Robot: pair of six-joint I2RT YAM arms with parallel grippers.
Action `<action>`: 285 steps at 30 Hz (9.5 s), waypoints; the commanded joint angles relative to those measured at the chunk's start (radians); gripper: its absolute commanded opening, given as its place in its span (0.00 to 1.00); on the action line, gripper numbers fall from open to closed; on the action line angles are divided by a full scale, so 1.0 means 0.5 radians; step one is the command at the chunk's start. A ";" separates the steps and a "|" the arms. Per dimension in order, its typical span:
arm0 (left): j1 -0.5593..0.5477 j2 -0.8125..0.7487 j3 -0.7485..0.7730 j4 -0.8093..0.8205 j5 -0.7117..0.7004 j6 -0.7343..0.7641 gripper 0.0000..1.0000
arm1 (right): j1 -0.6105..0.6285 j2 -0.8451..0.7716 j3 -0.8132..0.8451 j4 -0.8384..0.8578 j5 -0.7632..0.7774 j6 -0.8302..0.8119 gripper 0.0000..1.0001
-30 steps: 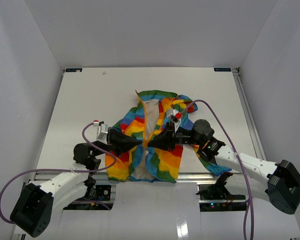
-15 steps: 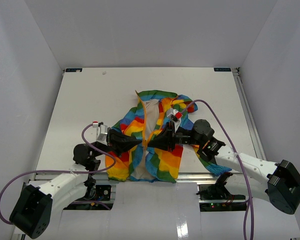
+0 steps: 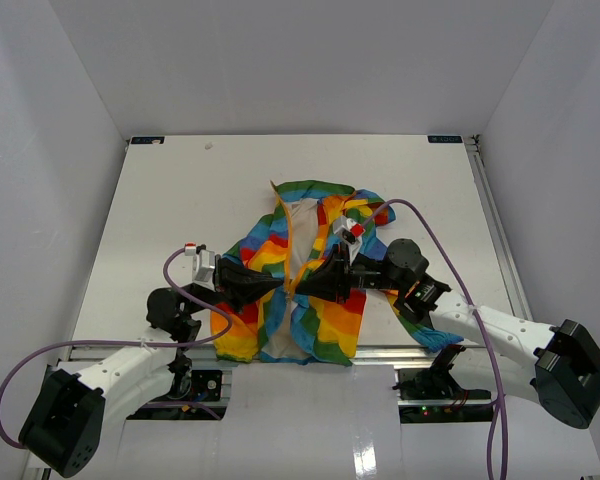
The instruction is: Zip up the jacket
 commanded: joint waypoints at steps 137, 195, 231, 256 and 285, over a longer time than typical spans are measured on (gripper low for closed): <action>-0.154 0.052 0.164 -0.353 0.018 0.152 0.32 | -0.047 -0.107 0.164 -0.167 0.287 0.007 0.08; -0.250 0.311 0.414 -0.884 -0.041 0.420 0.00 | -0.303 -0.122 0.591 -0.619 0.126 -0.062 0.08; -0.332 0.350 0.632 -1.368 -0.136 0.010 0.00 | -0.354 -0.174 0.492 -1.115 0.272 -0.119 0.34; -0.294 0.347 0.693 -1.635 -0.084 -0.269 0.00 | 0.131 -0.597 0.699 -1.894 1.697 -0.949 0.54; -0.249 0.356 0.664 -1.614 -0.018 -0.410 0.00 | 1.714 -0.524 -0.014 -0.951 2.990 -2.012 0.54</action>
